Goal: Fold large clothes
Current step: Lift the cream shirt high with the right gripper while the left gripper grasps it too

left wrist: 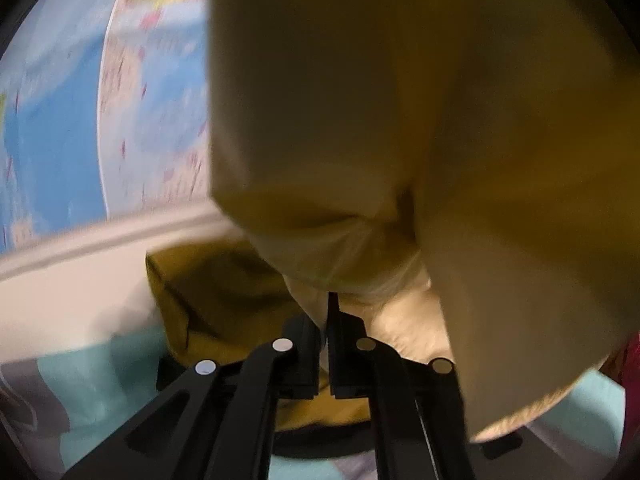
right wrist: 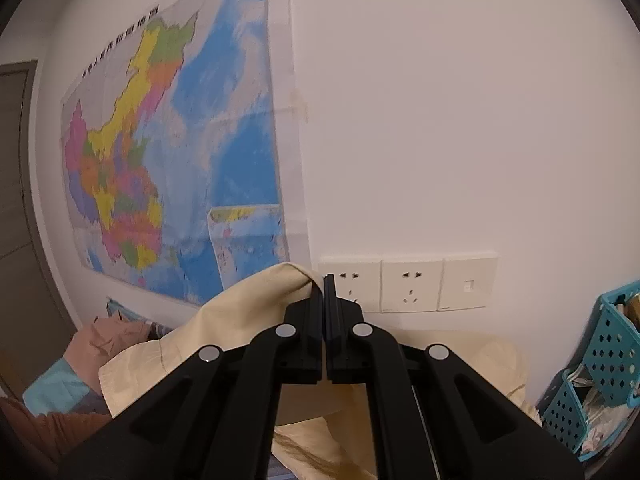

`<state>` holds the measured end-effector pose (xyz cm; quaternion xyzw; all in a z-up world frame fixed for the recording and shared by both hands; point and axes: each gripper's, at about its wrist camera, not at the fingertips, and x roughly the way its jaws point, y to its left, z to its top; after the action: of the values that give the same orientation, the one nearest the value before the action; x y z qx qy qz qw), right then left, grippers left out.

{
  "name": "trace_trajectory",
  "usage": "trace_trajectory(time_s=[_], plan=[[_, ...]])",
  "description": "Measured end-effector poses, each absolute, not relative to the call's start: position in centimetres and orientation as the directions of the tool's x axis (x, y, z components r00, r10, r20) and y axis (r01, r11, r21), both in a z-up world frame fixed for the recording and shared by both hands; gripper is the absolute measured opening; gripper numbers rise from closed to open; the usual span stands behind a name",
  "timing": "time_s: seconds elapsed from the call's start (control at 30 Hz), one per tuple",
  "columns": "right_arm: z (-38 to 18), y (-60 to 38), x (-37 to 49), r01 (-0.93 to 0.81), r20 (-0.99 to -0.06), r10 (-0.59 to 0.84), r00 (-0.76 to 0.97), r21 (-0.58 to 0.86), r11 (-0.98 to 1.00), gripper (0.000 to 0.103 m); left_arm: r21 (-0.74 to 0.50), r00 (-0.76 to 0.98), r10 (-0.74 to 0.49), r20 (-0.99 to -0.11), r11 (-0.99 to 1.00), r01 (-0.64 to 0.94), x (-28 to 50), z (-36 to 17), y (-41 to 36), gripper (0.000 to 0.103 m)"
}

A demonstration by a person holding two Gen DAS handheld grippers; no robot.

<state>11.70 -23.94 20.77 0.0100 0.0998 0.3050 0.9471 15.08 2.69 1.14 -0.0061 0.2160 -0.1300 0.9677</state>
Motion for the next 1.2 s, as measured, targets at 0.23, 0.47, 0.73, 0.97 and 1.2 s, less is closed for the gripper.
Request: trace_trajectory(time_s=[0.23,0.47,0.73,0.97,1.2], plan=[[26.5,-28.4,5.9,-0.581,-0.027,0.585,0.811,0.088,0.809,0.001,-0.197,0.88,-0.39,-0.272,0.917,0.346,14.0,9.4,2.6,0.0],[32.0,-31.8,-3.0,-0.622,0.135,0.612,0.779,0.055,0.781,0.001,-0.242,0.874,-0.468,-0.131,0.87,0.43,9.7,18.4,3.0,0.0],[36.6,-33.3,-14.1,-0.739,0.306,0.7,0.645,0.018,0.673,0.001,-0.169,0.908,-0.418,-0.005,0.896,0.412,-2.8,26.5,3.7,0.0],[39.6,-32.8,-20.8,-0.817,0.366,0.754,0.545,0.032,0.576,0.001,-0.112,0.953,-0.278,0.117,0.95,0.291,-17.0,33.9,8.2,0.0],[38.4,-30.7,-20.0,-0.889,0.334,0.825,0.456,0.131,0.438,0.001,0.036,0.989,-0.077,0.13,0.997,0.073,-26.2,37.2,9.1,0.0]])
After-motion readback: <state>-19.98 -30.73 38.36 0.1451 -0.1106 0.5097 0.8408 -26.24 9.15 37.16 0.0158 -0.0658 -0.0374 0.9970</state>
